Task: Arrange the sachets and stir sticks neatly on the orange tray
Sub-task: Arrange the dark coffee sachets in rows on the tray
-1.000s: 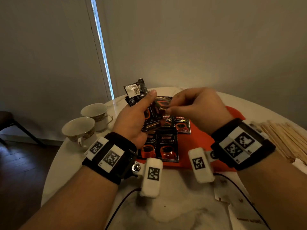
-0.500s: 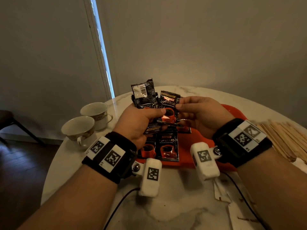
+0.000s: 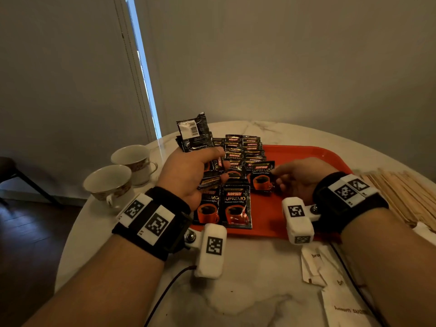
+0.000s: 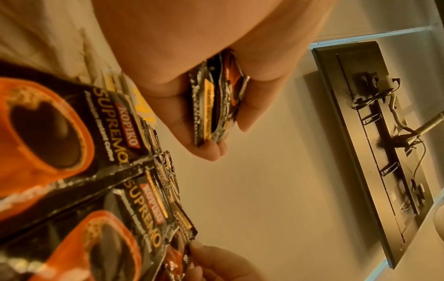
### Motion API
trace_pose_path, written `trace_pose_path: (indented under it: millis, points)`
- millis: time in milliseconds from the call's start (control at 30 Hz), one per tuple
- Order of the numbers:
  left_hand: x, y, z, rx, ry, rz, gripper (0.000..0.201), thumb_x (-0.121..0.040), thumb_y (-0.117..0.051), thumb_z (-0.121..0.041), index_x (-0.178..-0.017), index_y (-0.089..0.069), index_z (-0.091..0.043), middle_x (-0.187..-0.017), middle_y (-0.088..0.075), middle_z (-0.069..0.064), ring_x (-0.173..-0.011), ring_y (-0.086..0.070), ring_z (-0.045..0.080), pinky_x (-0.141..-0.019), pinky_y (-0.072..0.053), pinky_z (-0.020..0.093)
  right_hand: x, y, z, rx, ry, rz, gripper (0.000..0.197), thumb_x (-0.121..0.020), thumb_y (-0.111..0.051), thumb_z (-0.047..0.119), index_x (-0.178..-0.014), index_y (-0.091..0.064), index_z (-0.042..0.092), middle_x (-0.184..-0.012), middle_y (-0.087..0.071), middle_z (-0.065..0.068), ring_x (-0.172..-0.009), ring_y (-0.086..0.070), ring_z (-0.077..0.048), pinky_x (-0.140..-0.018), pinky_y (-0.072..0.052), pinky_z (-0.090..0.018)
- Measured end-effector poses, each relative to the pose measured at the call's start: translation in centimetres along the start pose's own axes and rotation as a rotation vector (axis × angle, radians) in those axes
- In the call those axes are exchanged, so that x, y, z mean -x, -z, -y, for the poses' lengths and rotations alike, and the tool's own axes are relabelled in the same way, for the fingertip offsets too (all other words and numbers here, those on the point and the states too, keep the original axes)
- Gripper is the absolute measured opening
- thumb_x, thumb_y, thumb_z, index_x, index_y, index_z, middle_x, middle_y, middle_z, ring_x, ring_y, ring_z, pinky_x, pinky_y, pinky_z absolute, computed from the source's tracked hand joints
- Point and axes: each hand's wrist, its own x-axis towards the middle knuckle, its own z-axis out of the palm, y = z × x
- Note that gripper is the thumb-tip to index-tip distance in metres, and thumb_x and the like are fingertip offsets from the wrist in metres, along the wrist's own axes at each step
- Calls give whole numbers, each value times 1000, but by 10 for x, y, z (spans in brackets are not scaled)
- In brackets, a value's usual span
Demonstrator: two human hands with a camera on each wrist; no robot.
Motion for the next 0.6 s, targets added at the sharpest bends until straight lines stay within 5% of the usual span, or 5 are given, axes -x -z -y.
trace_pose_path:
  millis: [133,367,600]
  points:
    - [1,1,-1,-1,9,0,24,-92,-73,-3,-115,-68,-5,-86,-78,12,-73,-74,22,-60,-61,35,-3,-2,-3,67,71,-1,5,-92,-68,2,-95,-68,-1,-67,-64,-8,-60,-60,-16,-58,-51,-26]
    - [2,0,-1,-7,19,9,23,-92,-72,-5,-114,-70,-2,-83,-77,10,-75,-74,22,-62,-61,36,-9,-2,-4,74,78,21,10,-94,-66,8,-101,-69,1,-73,-72,-8,-63,-66,-17,-57,-54,-29]
    - [4,-1,-3,-28,71,62,7,-95,-64,-4,-100,-69,-3,-80,-76,10,-74,-76,22,-69,-63,38,0,-5,0,42,150,-4,6,-95,-67,12,-96,-66,6,-69,-62,-4,-61,-57,-14,-60,-49,-27]
